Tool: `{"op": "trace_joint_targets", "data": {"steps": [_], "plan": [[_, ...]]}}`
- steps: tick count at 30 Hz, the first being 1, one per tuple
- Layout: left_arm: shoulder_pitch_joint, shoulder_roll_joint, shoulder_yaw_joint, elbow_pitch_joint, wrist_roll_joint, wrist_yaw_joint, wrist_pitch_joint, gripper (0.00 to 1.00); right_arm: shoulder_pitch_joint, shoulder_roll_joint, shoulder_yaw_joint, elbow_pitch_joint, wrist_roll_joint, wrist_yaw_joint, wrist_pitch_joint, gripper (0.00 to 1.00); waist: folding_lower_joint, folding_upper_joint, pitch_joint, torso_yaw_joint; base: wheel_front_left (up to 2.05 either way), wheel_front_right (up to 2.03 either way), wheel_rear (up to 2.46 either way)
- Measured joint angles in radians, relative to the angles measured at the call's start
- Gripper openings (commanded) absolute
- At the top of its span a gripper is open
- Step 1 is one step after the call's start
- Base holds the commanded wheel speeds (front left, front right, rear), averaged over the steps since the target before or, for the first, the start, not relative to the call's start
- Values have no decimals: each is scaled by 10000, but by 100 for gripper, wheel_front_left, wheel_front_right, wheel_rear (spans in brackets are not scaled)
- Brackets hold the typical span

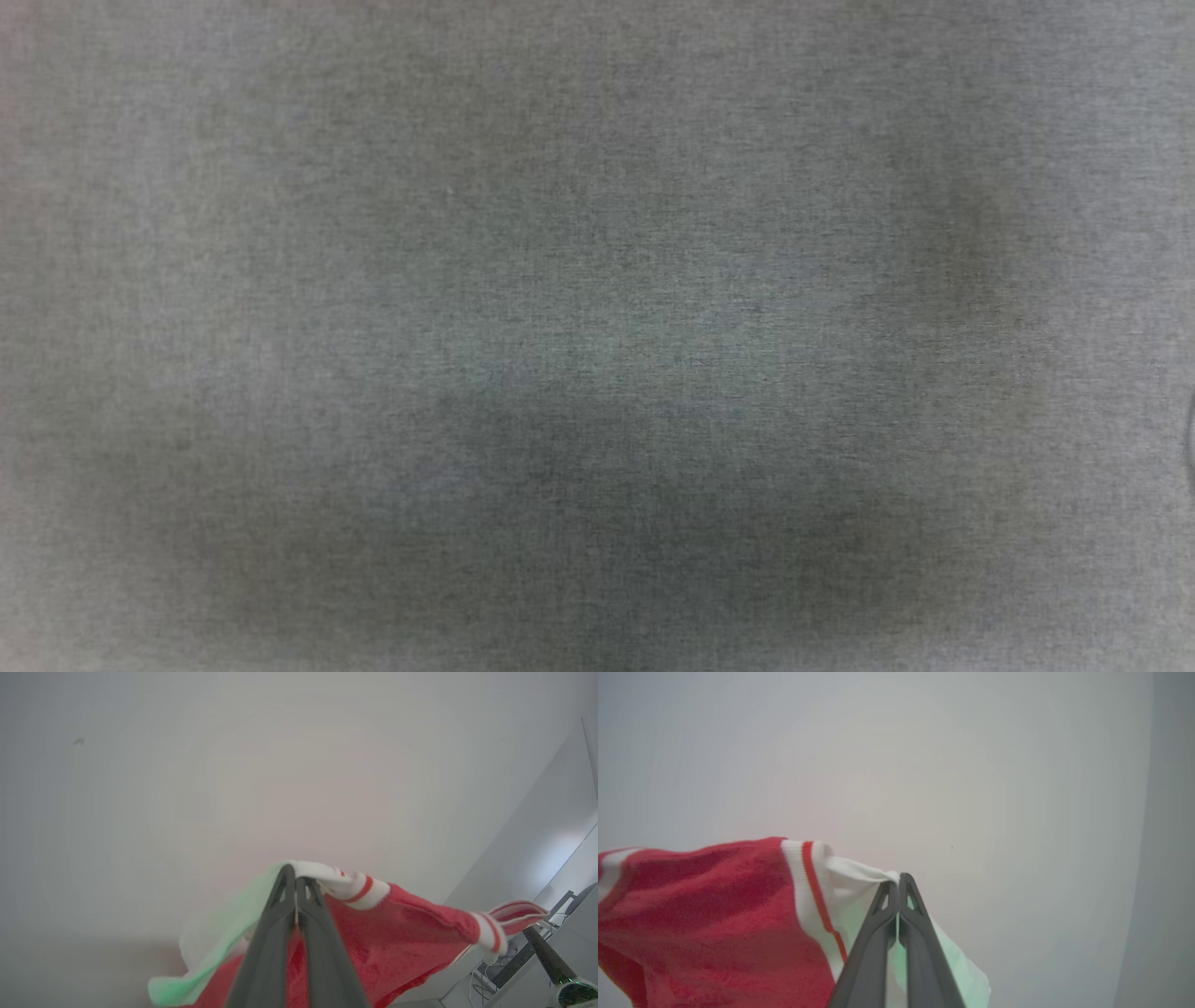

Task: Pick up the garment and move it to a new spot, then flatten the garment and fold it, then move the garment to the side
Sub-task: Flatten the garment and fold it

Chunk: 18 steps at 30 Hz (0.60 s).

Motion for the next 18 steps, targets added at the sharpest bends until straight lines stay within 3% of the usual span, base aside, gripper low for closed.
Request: {"op": "trace_joint_targets", "data": {"steps": [3,7,18], "plan": [[1451,424,50,-913,-301,2,180,0,986,0,403,-259,15,-2,247,0,0,0,29,108,0,0,0],[3354,790,347,-2088,-690,2,130,0,2728,6,1108,-1584,-25,-2,915,0,0,0,33,260,0,0,0],[8581,1722,932,-5799,-318,2,-849,0,9329,-17,1572,-7031,669,-2,4368,0,0,0,-555,450,0,0,0]]}}
